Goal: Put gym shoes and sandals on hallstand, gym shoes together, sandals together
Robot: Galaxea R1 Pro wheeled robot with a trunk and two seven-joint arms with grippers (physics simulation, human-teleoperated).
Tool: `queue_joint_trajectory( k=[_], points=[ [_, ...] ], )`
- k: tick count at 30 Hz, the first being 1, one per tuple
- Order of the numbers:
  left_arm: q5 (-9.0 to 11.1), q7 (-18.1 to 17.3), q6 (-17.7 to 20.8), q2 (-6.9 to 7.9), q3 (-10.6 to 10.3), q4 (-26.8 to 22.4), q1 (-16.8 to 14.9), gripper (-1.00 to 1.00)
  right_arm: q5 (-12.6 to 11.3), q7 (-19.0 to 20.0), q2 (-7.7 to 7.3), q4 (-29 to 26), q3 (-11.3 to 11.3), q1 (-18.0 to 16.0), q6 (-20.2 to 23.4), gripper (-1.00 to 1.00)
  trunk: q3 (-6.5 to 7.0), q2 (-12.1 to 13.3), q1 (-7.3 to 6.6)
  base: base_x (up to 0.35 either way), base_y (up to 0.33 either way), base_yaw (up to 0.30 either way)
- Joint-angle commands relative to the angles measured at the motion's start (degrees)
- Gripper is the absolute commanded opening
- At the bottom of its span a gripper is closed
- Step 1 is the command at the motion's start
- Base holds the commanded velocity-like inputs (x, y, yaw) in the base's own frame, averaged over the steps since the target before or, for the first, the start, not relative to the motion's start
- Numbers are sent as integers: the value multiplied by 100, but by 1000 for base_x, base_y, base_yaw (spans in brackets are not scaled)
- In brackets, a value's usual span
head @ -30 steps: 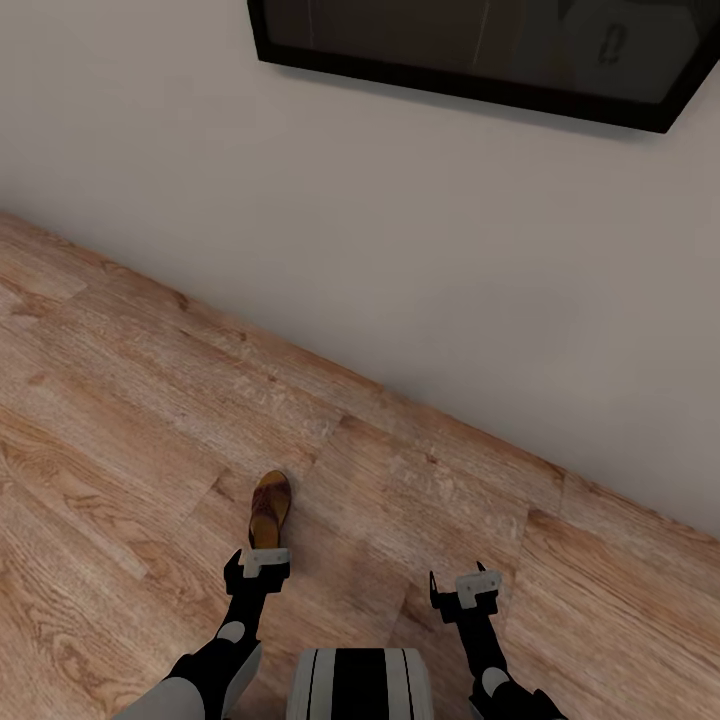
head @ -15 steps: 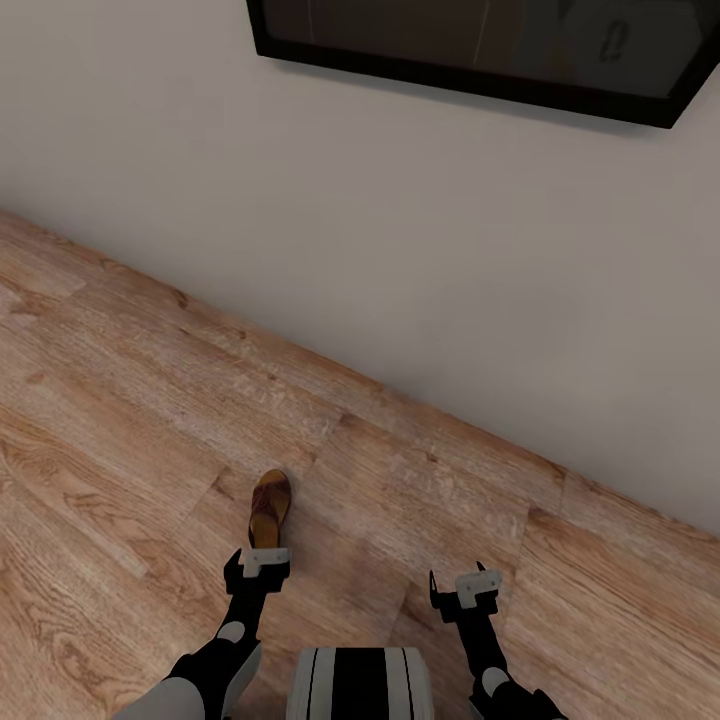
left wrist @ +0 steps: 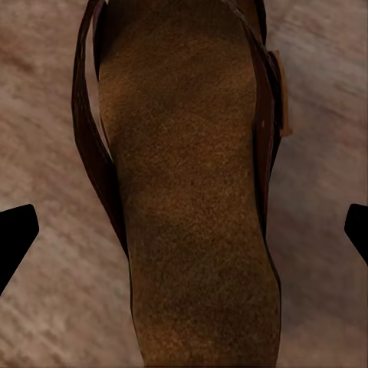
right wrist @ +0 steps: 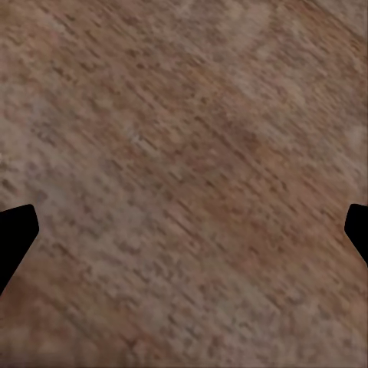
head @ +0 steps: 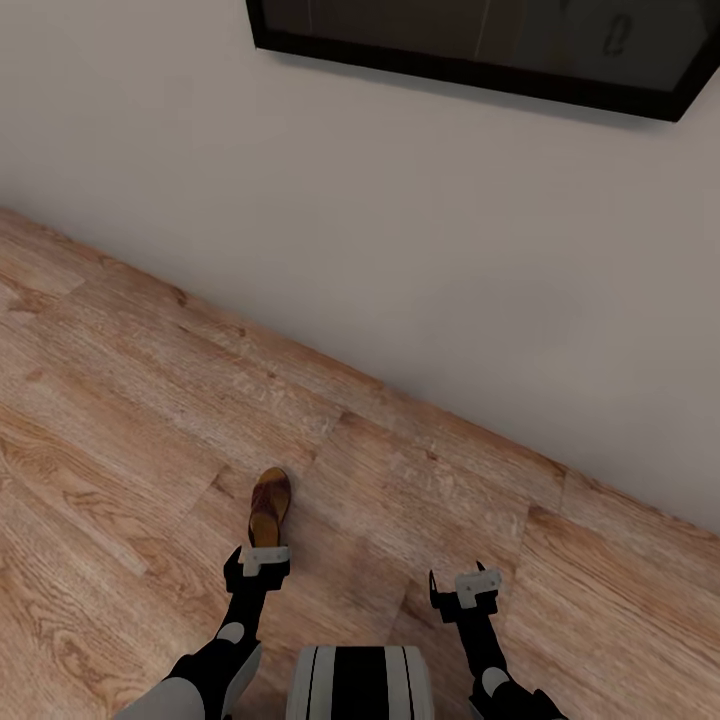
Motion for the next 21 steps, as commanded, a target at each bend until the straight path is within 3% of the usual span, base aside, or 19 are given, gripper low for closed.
queue_joint_trajectory(
  k=[1, 21],
  points=[
    [0, 0, -1, 0, 0, 0, -1, 100, 0, 0, 0, 0, 0, 0, 0, 100, -3, 0, 0, 0, 0, 0],
    [0, 0, -5, 0, 0, 0, -3, 100, 0, 0, -1, 0, 0, 0, 0, 100, -81, 0, 0, 0, 0, 0]
  ],
)
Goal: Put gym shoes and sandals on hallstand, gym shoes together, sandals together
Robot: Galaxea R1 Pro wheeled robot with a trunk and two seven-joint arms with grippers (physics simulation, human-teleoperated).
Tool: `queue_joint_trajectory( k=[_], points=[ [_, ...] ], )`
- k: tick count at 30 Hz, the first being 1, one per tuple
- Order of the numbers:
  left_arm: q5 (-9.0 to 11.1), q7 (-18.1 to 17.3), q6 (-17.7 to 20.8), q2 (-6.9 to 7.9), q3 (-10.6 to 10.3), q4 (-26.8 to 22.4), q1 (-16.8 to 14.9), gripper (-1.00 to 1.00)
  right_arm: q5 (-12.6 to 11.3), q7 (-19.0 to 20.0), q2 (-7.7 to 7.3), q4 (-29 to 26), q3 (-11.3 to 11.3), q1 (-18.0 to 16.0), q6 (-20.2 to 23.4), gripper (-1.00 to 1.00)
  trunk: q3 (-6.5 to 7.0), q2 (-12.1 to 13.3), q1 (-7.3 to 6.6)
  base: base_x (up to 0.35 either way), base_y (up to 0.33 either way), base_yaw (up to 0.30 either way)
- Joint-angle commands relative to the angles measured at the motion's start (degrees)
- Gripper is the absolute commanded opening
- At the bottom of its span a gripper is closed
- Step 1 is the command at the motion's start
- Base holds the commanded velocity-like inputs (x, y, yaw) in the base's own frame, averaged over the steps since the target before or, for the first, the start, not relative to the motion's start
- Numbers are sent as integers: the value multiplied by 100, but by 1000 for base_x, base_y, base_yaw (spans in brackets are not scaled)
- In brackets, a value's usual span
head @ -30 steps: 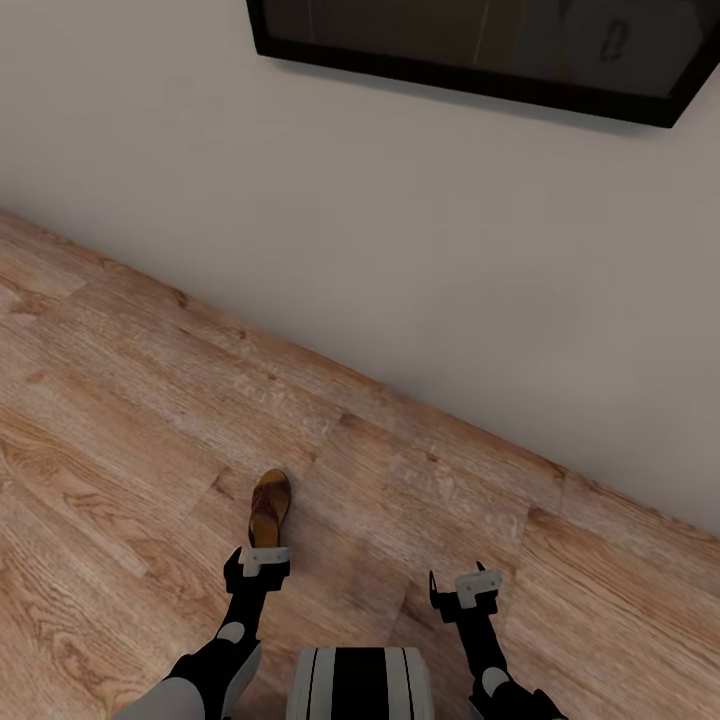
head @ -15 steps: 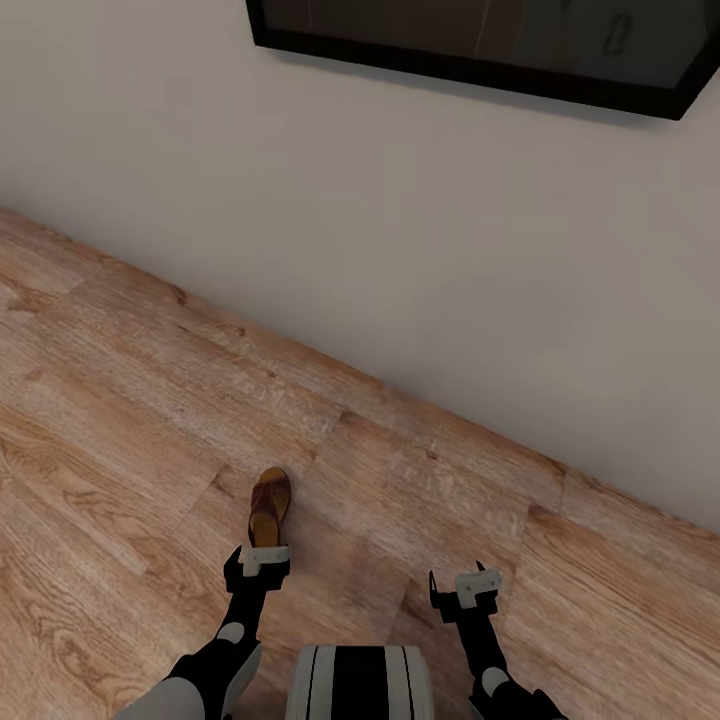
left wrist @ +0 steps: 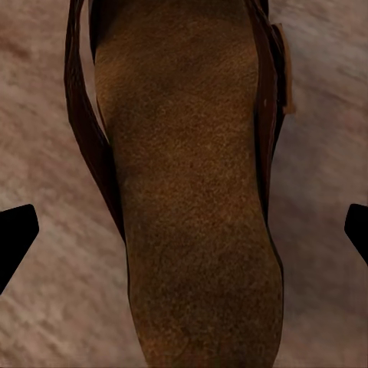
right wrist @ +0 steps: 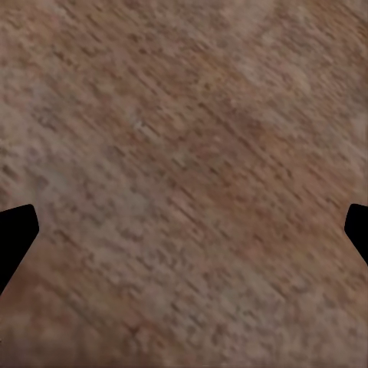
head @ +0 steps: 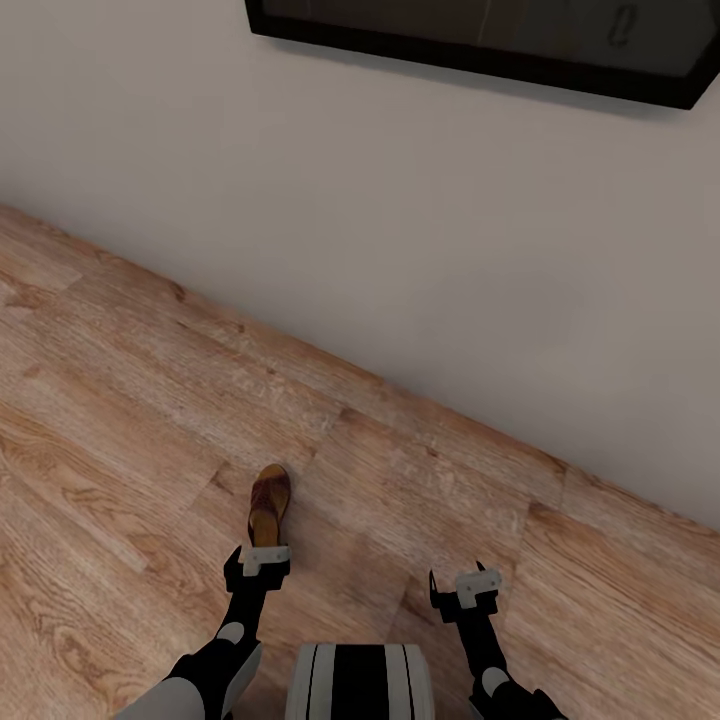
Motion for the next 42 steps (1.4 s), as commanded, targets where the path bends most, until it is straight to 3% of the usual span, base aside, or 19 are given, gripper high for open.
queue_joint_trajectory(
  k=[1, 42],
  points=[
    [0, 0, 1, 0, 0, 0, 0, 100, 0, 0, 0, 0, 0, 0, 0, 100, -8, 0, 0, 0, 0, 0],
    [0, 0, 2, 0, 0, 0, 4, 100, 0, 0, -1, 0, 0, 0, -1, 100, -195, 0, 0, 0, 0, 0]
  ],
)
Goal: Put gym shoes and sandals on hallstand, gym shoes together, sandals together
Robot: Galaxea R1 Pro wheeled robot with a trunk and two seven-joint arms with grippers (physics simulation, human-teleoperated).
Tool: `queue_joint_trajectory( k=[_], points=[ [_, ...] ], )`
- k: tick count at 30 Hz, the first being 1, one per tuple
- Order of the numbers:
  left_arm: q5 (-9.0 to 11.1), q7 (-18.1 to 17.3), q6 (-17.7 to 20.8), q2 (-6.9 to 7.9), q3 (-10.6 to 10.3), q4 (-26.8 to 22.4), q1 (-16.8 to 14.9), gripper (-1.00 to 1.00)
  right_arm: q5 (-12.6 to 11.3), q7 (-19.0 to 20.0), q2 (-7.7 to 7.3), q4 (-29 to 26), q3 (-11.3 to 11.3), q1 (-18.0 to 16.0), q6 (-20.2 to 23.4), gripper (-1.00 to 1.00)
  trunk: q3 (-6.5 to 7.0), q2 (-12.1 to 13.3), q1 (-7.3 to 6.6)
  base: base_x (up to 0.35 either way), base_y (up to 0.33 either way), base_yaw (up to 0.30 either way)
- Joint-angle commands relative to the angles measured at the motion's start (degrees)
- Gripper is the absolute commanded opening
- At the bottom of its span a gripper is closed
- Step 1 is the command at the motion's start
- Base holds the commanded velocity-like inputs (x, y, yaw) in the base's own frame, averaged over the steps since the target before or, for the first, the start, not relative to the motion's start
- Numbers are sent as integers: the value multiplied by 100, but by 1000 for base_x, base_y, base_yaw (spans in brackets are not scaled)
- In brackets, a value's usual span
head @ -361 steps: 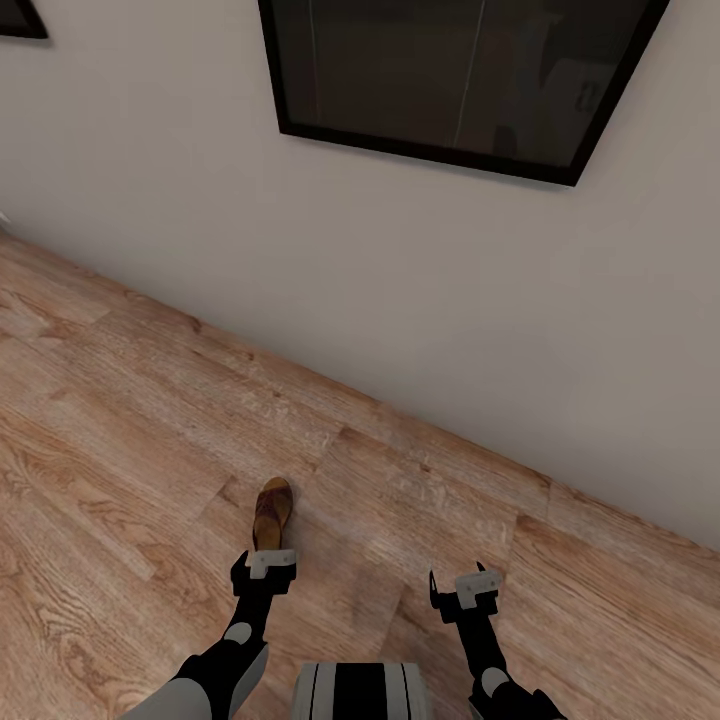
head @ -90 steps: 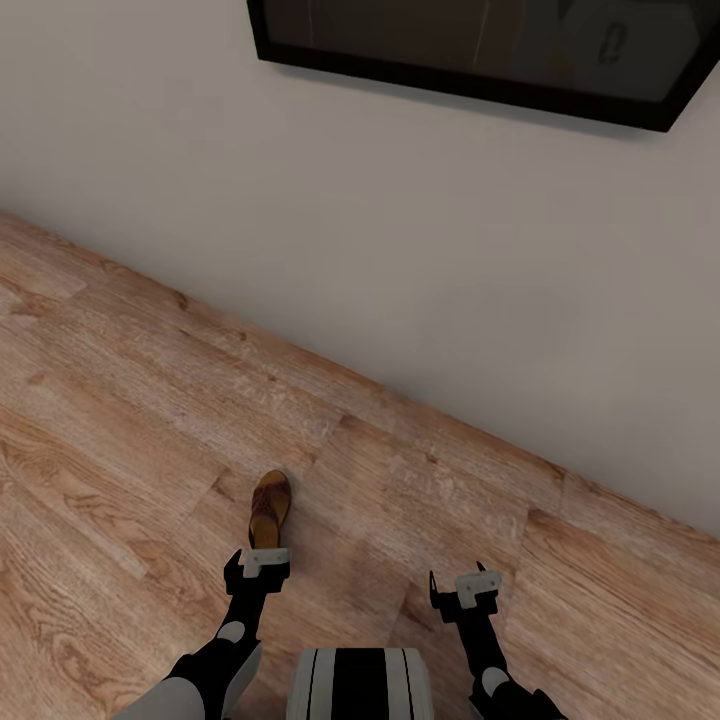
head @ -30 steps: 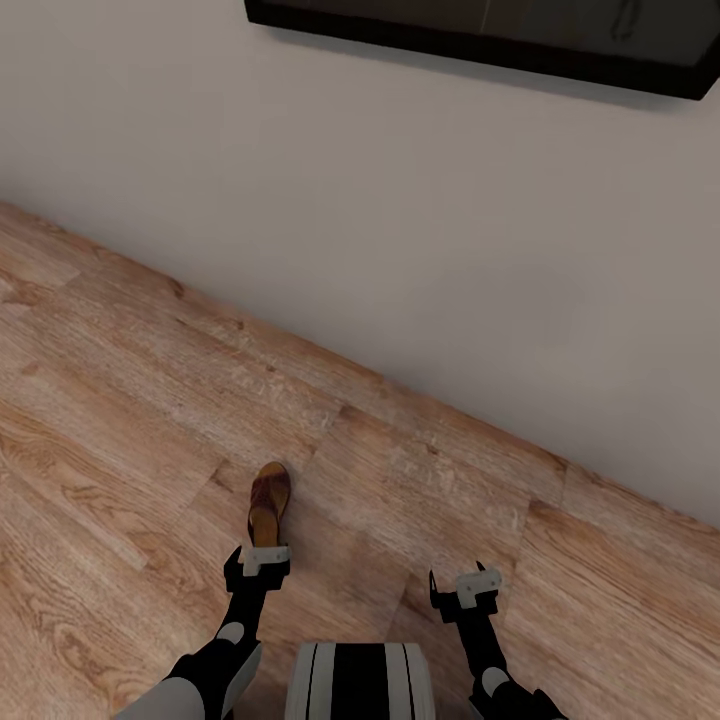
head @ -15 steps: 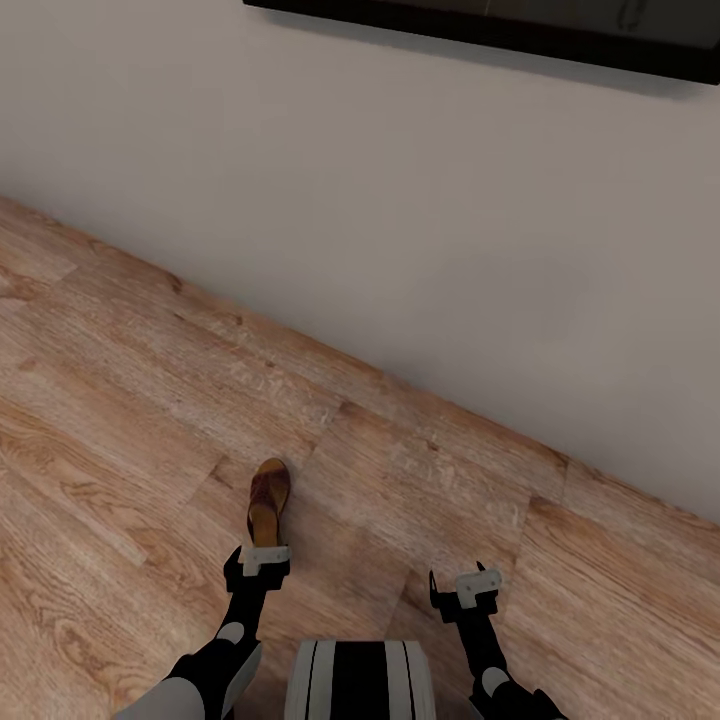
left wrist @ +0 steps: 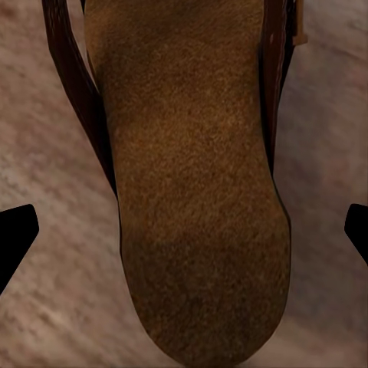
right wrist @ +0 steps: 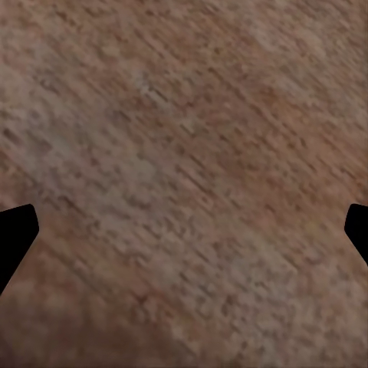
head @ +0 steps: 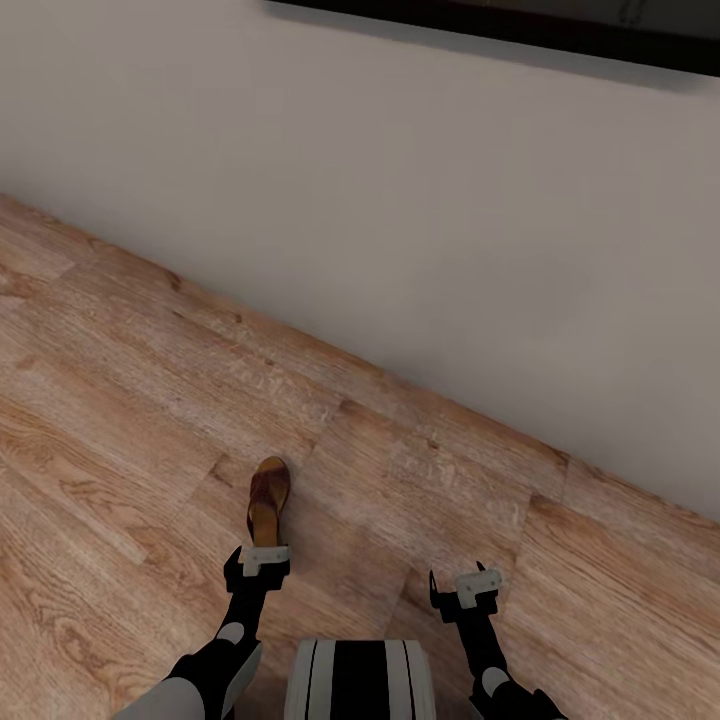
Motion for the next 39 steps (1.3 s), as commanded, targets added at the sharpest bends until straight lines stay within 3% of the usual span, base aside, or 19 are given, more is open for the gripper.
queue_joint_trajectory(
  k=[1, 39],
  points=[
    [0, 0, 0, 0, 0, 0, 1, 100, 0, 0, 0, 0, 0, 0, 0, 100, 0, 0, 0, 0, 0, 0],
    [0, 0, 0, 0, 0, 0, -4, 100, 0, 0, 0, -14, -5, 0, -6, 100, -1, 0, 0, 0, 0, 0]
  ],
)
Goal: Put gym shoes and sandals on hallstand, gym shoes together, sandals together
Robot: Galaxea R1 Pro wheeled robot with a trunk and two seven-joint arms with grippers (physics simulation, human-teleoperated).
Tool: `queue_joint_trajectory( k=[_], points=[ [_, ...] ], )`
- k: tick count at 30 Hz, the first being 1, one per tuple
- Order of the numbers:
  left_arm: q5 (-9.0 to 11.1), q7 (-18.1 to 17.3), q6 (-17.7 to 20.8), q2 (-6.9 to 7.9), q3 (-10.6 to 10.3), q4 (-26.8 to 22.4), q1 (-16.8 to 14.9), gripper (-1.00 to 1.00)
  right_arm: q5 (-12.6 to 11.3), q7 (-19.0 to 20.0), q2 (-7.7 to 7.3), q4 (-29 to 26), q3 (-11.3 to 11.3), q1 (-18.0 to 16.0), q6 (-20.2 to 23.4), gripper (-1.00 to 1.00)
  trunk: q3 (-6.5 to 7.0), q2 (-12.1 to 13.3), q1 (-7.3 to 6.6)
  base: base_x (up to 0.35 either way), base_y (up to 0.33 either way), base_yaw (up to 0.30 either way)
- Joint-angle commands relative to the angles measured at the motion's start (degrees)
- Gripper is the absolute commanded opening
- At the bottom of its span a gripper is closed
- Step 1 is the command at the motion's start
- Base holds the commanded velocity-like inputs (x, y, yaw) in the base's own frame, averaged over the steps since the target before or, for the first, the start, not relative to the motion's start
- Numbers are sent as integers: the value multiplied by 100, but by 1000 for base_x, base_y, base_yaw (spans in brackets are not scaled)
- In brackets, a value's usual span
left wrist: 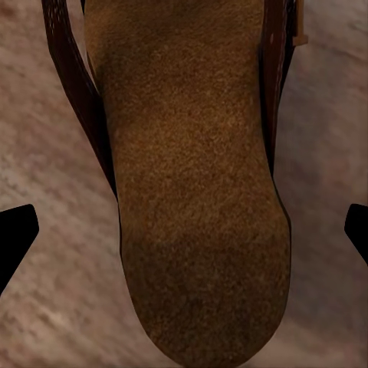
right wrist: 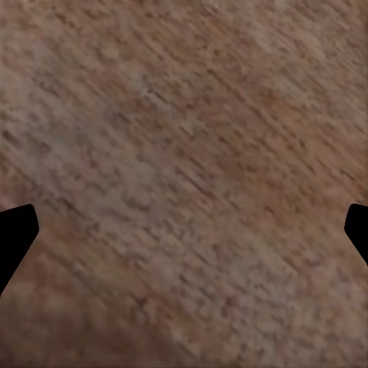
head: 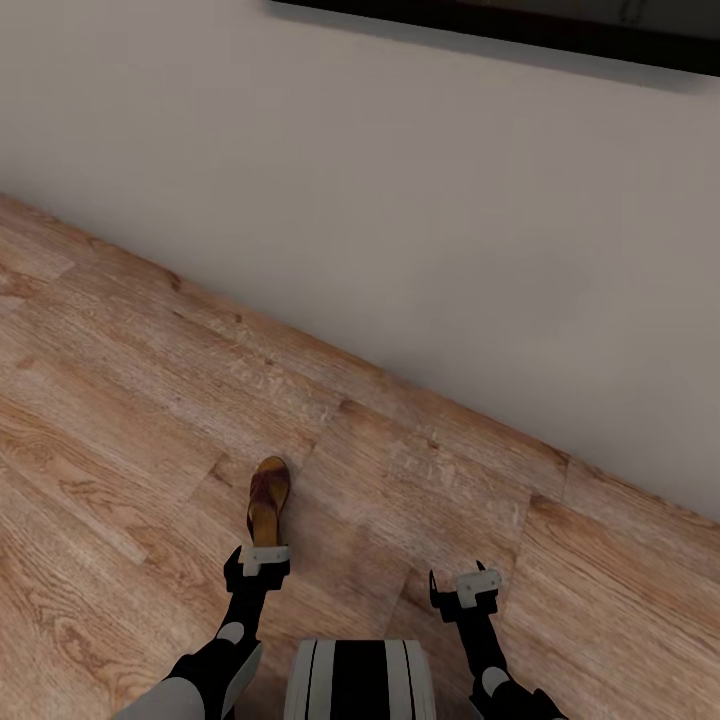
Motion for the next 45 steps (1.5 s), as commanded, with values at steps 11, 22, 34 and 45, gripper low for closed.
queue_joint_trajectory(
  k=[11, 22, 34, 45],
  points=[
    [0, 0, 0, 0, 0, 0, 0, 100, -3, 0, 1, -4, 0, 0, -2, 100, -42, 0, 0, 0, 0, 0],
    [0, 0, 0, 0, 0, 0, 1, 100, -1, 0, 2, -4, 4, 0, -2, 100, -56, 0, 0, 0, 0, 0],
    [0, 0, 0, 0, 0, 0, 0, 100, 0, 0, 1, -4, 5, 0, -2, 100, -88, 0, 0, 0, 0, 0],
    [0, 0, 0, 0, 0, 0, 2, 100, 0, 0, 1, -4, 5, 0, -2, 100, -125, 0, 0, 0, 0, 0]
  ],
)
